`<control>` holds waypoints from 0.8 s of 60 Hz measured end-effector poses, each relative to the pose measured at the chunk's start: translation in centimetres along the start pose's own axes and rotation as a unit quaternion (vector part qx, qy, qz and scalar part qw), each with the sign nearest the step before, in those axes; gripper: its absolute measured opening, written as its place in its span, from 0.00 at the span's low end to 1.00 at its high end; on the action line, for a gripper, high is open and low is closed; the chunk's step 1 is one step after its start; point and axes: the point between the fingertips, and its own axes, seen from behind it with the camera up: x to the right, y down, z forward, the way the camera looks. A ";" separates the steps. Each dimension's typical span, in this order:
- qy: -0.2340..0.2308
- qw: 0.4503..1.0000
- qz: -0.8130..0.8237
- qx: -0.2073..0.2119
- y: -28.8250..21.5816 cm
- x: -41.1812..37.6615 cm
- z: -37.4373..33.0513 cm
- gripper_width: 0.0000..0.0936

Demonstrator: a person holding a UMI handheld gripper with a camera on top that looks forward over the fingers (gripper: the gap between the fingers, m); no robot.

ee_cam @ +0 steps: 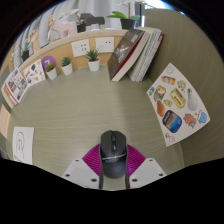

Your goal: Arrange mouse

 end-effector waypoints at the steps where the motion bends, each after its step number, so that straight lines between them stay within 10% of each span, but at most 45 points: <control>1: 0.002 1.000 0.002 0.004 -0.4 -0.2 -0.3 0.31; 25: -0.002 0.981 0.016 0.192 -15.0 -22.5 -17.1 0.31; 48: -0.030 0.996 -0.042 0.066 -2.0 -40.3 -6.6 0.31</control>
